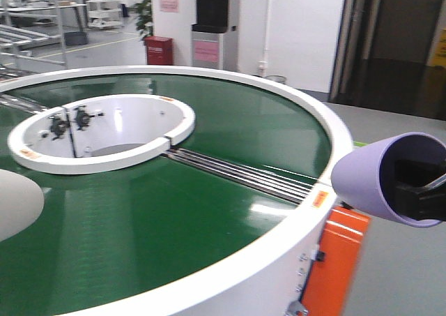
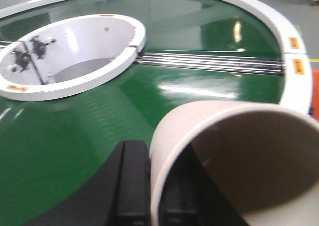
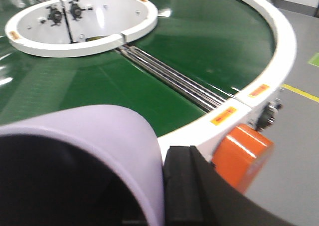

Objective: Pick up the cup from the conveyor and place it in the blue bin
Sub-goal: 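Drive the base to the shelf of blue bins carrying both cups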

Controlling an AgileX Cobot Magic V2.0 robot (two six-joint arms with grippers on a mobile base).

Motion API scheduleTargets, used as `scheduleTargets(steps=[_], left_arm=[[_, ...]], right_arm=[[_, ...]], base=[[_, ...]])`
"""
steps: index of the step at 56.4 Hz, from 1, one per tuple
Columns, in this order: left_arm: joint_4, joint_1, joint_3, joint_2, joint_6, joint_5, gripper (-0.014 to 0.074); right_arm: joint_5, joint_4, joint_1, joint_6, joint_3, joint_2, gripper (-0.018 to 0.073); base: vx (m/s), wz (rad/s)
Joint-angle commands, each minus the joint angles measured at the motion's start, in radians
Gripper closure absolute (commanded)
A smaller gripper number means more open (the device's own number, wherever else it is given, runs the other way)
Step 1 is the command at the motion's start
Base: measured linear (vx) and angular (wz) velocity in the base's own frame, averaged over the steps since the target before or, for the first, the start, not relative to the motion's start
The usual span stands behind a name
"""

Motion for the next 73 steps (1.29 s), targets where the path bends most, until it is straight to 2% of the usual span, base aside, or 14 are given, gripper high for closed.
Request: scheduleTargets(steps=[1,42,73], left_arm=[[-0.018,-0.008,-0.028,-0.006,-0.002,-0.096,0.0603],[-0.018,-0.008,-0.028,-0.006,-0.002,-0.096,0.0603],[-0.018,-0.008,-0.028,-0.006,-0.002,-0.096,0.0603]], right_arm=[[-0.094,-0.01,-0.002,0.001,-0.028,-0.017,0.0568],[-0.095,-0.01,-0.002,0.001,-0.028,-0.017,0.0568],[-0.095,-0.01,-0.002,0.001,-0.028,-0.017,0.0568]], base=[[-0.1,-0.39],[-0.06,-0.53],[0.08,-0.55]])
